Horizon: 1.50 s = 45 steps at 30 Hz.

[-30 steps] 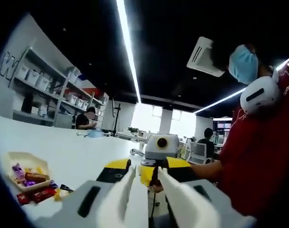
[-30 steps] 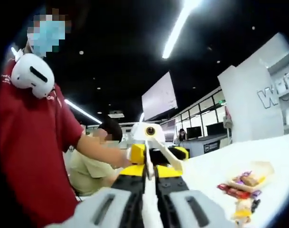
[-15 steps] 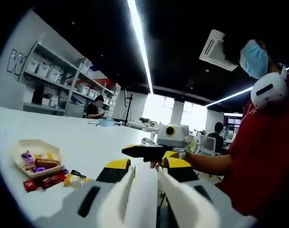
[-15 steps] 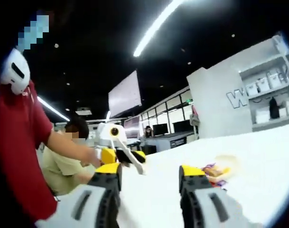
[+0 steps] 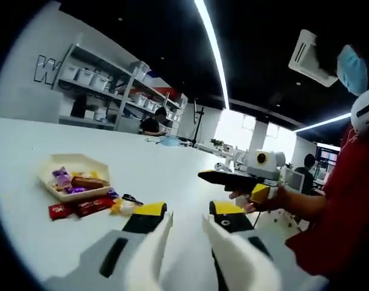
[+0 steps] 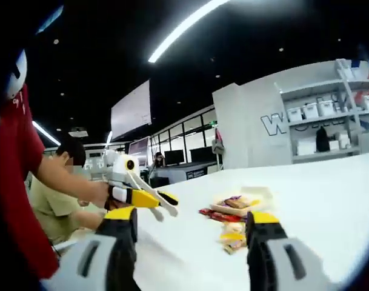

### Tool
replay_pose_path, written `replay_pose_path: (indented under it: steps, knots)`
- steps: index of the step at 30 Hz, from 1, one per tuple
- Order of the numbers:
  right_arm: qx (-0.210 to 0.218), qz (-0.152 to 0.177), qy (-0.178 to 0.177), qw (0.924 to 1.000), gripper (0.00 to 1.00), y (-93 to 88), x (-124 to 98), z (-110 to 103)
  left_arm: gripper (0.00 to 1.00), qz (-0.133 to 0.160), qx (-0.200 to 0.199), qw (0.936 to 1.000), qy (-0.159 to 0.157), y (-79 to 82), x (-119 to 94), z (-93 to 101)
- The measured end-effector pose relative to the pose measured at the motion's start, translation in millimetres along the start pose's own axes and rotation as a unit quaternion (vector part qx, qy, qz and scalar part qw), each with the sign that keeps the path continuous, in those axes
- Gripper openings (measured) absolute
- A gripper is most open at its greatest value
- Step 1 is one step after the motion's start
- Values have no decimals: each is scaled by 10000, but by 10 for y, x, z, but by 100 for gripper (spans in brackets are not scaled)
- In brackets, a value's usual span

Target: Place the target food into the container with the food tongs after gripping and lifting it, then release it inside without dropping or visibly crushing the food.

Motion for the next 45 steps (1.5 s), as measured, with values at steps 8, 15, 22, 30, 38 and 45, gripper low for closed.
replay_pose_path:
  steps: [8, 15, 22, 30, 38, 45]
  knots:
    - [193, 21, -265, 9995, 75, -18, -117, 133, 26, -55, -100, 9996, 265, -154, 69, -151]
    - [144, -363, -410, 9984, 86, -177, -175, 185, 27, -135, 56, 9991, 398, -208, 150, -201]
    - [83, -447, -593, 9972, 98, -204, -222, 230, 27, -182, 111, 9982, 566, -300, 215, -265]
    - [188, -534, -659, 9962, 99, -211, -292, 306, 27, -113, 245, 9972, 699, -360, 357, -290]
    - [371, -521, -733, 9953, 99, -215, -341, 320, 27, -112, 203, 9981, 563, -389, 544, -266]
    - [419, -535, -706, 9952, 99, -211, -374, 297, 27, -193, 185, 9985, 471, -483, 723, -257]
Point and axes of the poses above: the point that each gripper's makers call its tool centre point, and the gripper's own axes: x roughly forward along the fingers, z roughly to its right, y roughly out of its top, the point moved 1 cm from there along -x, roughly backward along the fingers, and after that the axes turned 13 degrees about z, right-handed, at the moved point
